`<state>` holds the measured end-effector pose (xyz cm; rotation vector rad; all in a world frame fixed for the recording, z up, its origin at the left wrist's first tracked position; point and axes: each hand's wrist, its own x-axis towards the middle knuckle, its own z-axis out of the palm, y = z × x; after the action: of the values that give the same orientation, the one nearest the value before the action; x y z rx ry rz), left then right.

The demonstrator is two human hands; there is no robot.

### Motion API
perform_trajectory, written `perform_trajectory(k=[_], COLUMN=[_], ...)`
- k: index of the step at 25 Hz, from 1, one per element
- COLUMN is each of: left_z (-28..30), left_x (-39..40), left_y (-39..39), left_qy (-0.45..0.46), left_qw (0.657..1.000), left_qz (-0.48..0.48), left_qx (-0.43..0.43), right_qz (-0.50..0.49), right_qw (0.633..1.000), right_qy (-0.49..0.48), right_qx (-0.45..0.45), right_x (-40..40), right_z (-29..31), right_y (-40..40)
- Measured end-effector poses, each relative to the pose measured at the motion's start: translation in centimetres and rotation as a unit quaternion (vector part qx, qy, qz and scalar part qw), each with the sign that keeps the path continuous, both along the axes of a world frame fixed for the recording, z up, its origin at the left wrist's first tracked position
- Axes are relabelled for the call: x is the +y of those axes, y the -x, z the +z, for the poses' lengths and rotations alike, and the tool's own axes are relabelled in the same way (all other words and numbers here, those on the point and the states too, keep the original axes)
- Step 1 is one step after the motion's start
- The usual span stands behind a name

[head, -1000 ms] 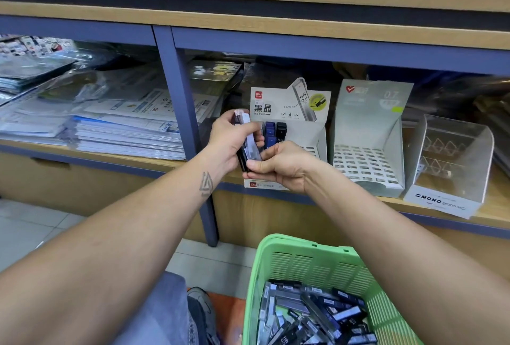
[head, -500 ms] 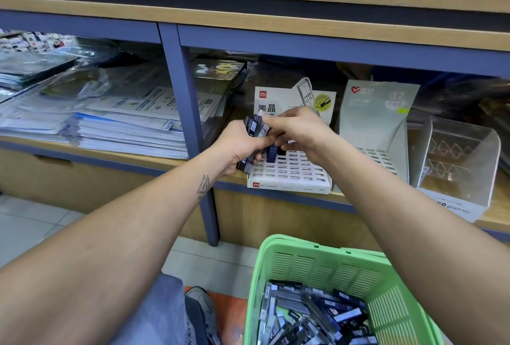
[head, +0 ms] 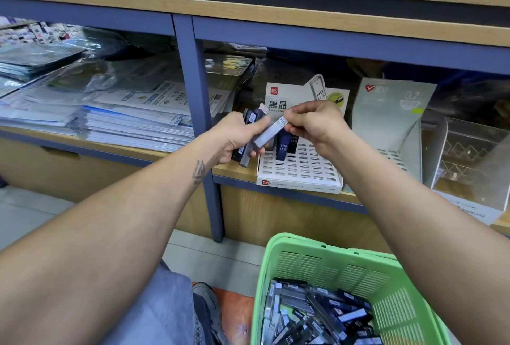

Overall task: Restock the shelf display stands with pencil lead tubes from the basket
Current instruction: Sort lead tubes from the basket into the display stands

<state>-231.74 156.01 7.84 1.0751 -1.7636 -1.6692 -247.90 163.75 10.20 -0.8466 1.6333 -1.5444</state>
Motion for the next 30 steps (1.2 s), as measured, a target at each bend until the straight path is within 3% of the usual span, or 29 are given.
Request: perform_trajectory(k=[3,6,8,21,23,27,30], left_z=[-0.4,-0.6,-0.6,-1.9,-1.8,-1.7,-1.3], left_x=[-1.5,-1.9,-1.9,-2.1,-2.0,-1.9,-1.9], left_y=[-0.8,-1.0,-0.5,1.6,1.7,1.5,0.9], left_qy=[0.010,0.026,0.036,0.056,0.056,0.051,0.034], left_qw=[0.995,0.990,0.990,0.985,0.986,0.987,0.993], left_qz=[0.077,0.103,0.098,0.061,0.062,0.057,0.035], left_qx=[-0.069,-0.093,-0.096,-0.149,-0.146,-0.139,-0.103], right_qz=[-0.012,0.008,0.022,0.051,0.043,0.042,0.051], right_qw=[0.989,0.931,0.894,0.876,0.843,0.738,0.726], right_qy=[0.001,0.001,0.007,0.000,-0.018,-0.017,-0.031], right_qx=[0.148,0.364,0.448,0.480,0.536,0.673,0.685], right_x=[-0.7,-1.5,-2.0,-3.2,-3.1,-2.8,-2.3], right_z=[0.1,-0.4,-1.1,-3.1,-3.2,-3.2,-2.5], right_y=[0.6,0.4,0.0,-0.1,-0.4,-1.2,-1.2])
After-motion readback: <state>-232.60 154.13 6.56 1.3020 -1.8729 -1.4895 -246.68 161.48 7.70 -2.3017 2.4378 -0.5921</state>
